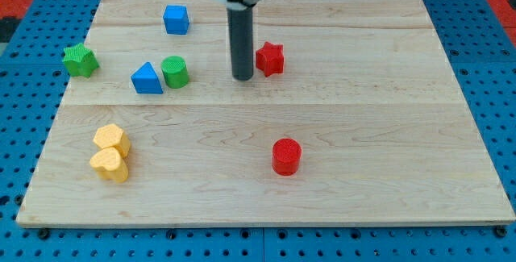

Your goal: Place the red circle to the right of the yellow hexagon

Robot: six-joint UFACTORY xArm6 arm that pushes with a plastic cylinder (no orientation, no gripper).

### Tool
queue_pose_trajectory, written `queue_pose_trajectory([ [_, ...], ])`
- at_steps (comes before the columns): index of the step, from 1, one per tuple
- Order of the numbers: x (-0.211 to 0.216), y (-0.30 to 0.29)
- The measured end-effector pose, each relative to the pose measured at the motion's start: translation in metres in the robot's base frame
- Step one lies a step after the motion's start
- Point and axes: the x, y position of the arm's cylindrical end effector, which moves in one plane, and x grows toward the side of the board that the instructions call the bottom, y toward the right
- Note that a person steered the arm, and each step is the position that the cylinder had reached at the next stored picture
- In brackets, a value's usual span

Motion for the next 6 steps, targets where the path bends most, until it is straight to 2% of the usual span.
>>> queue_pose_trajectory([
  [1,0.055,0.103],
  [2,0.158,0.162],
  [3,0.183,0.104],
  [4,0.115,0.066],
  [5,0.035,0.06],
  [6,0.056,0.065],
])
